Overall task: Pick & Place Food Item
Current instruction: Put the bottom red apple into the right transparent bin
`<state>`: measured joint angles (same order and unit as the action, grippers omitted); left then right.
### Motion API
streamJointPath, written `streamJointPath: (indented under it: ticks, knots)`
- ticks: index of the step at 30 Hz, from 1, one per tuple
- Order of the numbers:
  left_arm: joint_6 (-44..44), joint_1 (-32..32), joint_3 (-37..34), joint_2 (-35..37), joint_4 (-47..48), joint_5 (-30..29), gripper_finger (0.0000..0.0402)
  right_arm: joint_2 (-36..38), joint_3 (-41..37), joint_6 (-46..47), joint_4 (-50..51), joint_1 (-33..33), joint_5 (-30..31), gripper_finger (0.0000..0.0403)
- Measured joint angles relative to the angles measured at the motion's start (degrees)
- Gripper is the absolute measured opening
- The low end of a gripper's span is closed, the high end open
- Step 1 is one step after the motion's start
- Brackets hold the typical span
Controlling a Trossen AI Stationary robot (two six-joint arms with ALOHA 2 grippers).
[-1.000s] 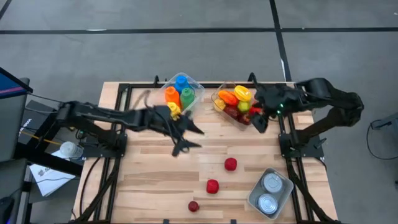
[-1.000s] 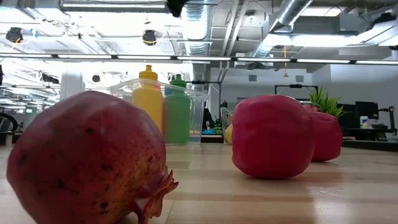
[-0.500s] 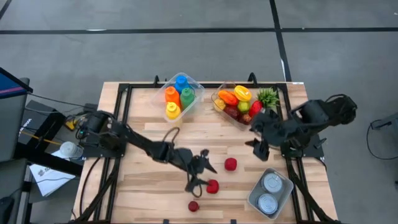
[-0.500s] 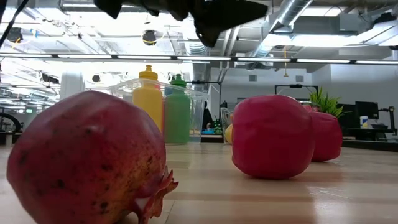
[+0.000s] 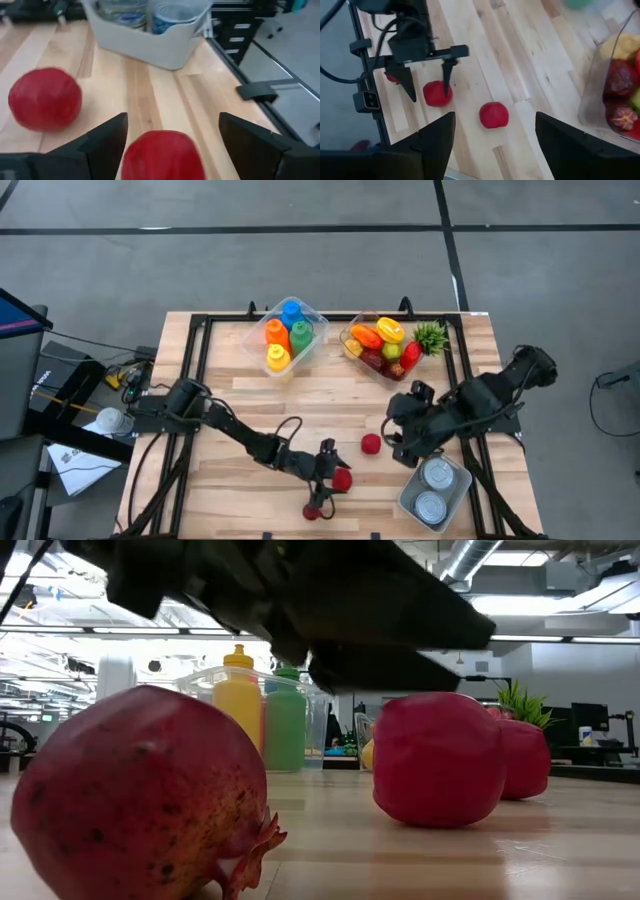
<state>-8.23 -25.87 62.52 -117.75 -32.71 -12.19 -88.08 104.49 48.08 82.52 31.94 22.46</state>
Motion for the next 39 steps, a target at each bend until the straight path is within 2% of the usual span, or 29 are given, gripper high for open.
streamJointPath:
  ticks: [7, 13, 20, 23, 26, 30, 39]
  knots:
    - [-1.78, 0.22, 1.95, -3.81, 0.83, -0.3, 0.0321, -1.29, -0.07, 2.36, -0.59, 2.04, -0.03, 0.0265]
    - [-6.17, 0.15, 1.97, -4.95, 4.01, -1.73, 0.0312, -1.27, -0.23, 6.14, 1.71, 3.47, 2.91, 0.0265]
    - [-10.2, 0.44, 2.05, -3.94, 7.39, -2.87, 0.0275, -1.32, -8.95, 10.43, 1.33, 3.65, 2.28, 0.0265]
    - [-11.93, 0.44, 1.86, -2.15, 9.14, -2.84, 0.0272, -1.31, -12.51, 11.18, 0.37, 3.3, 1.59, 0.0265]
    - [-16.61, 0.88, 1.81, 3.11, 11.48, -2.61, 0.0279, -1.33, -14.57, 13.01, -0.96, 3.13, 1.57, 0.0265]
    - [-18.53, 1.79, 1.86, 13.68, 18.24, -1.65, 0.0278, -1.13, -14.73, 13.45, -1.27, 3.19, 1.6, 0.0265]
    - [-28.08, 5.68, 1.88, 44.35, 19.7, -1.64, 0.0284, -0.65, -14.69, 11.16, -2.51, 1.16, 1.93, 0.0265]
